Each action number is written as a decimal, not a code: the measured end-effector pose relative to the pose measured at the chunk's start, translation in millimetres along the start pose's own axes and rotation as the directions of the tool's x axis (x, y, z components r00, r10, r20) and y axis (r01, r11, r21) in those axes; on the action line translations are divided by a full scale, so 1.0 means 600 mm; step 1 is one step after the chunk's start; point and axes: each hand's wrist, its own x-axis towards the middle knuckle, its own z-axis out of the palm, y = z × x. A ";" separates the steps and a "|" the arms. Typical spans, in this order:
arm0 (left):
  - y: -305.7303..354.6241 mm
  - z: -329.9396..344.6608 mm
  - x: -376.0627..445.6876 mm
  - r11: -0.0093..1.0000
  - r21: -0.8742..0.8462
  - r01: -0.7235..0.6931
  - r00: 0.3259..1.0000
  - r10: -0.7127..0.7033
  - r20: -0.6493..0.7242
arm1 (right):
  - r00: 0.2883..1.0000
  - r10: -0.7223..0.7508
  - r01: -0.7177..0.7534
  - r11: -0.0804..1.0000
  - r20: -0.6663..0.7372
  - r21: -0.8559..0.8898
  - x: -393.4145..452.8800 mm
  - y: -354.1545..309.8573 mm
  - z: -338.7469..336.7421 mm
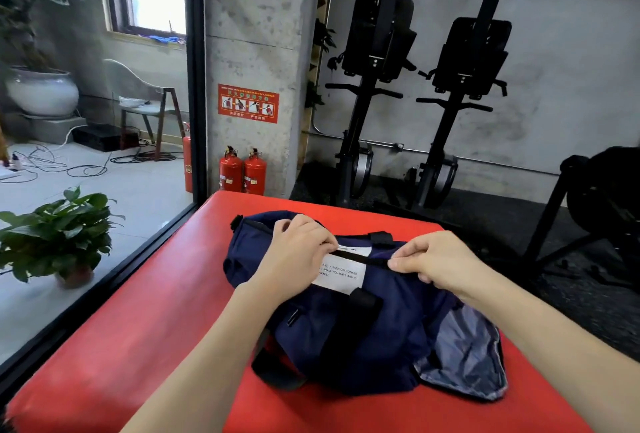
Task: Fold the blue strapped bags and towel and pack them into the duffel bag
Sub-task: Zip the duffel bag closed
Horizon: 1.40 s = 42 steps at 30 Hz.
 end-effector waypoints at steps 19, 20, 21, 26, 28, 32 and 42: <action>0.088 0.061 0.037 0.985 0.127 -0.113 0.992 0.118 -0.039 | 1.000 0.017 -0.022 0.956 0.019 0.292 -0.028 0.113 -0.102; 0.093 0.064 0.036 0.988 0.126 -0.086 0.996 0.090 -0.024 | 1.000 0.005 -0.014 0.952 0.028 0.307 -0.028 0.122 -0.100; 0.096 0.064 0.034 0.992 0.119 -0.051 0.998 0.053 -0.013 | 0.999 -0.015 0.003 0.946 0.034 0.323 -0.027 0.128 -0.100; 0.140 0.073 0.027 0.996 0.094 -0.001 0.999 -0.004 0.053 | 0.999 -0.033 0.022 0.912 0.018 0.409 -0.020 0.191 -0.120; 0.176 0.077 0.028 0.997 0.072 -0.027 0.996 0.021 0.084 | 1.000 -0.015 0.012 0.895 0.004 0.445 -0.021 0.225 -0.128; 0.243 0.096 0.029 0.990 0.091 -0.110 0.989 0.100 0.112 | 0.985 0.089 -0.025 0.921 -0.145 0.389 -0.004 0.325 -0.123; 0.374 0.202 -0.052 0.977 -0.016 -0.211 0.942 0.208 0.264 | 0.899 0.420 -0.429 0.789 0.122 0.439 0.043 0.436 -0.097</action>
